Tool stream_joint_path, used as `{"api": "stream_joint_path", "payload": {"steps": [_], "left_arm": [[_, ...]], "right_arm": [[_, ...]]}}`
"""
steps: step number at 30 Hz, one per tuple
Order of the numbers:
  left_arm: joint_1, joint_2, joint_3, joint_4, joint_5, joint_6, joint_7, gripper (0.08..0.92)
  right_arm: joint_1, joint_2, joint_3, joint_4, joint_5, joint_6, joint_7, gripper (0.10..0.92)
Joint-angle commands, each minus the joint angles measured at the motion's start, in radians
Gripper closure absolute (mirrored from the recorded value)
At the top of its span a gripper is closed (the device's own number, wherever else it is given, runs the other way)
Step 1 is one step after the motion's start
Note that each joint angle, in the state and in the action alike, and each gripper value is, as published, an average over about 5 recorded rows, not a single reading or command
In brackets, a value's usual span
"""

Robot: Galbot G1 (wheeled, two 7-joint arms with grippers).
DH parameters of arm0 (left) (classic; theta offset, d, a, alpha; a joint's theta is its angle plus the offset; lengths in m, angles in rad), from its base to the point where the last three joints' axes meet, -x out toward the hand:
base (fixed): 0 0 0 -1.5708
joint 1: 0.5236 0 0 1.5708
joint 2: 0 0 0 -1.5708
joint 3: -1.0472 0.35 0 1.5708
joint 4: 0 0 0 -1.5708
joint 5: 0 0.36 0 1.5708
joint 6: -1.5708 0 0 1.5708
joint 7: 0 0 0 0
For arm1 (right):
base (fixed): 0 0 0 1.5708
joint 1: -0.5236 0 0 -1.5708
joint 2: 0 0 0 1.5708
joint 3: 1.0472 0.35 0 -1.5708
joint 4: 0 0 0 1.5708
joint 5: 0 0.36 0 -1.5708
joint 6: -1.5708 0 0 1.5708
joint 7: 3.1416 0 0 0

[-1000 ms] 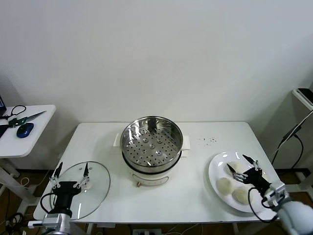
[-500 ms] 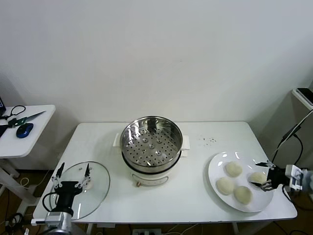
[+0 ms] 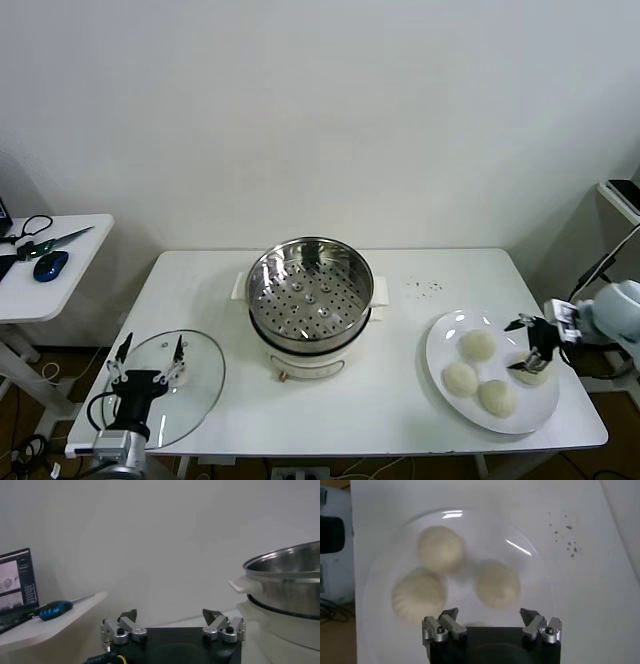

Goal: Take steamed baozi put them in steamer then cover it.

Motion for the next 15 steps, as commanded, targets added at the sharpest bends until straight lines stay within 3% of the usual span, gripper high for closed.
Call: {"api": "stream_joint_path", "payload": {"steps": [1,15], "left_arm": [[0.001,0.005,-0.006,0.000,0.000,0.002,0.000,0.177],[0.008,0.010,-0.014,0.010,-0.002,-0.004,0.000,0.177]], "right_arm": [[0.320,0.134,-0.371,-0.148,-0.015,-0.007,-0.048,0.203],[0.297,0.214,-0.370,-0.226,-0.052,0.002,-0.043,0.203]]}}
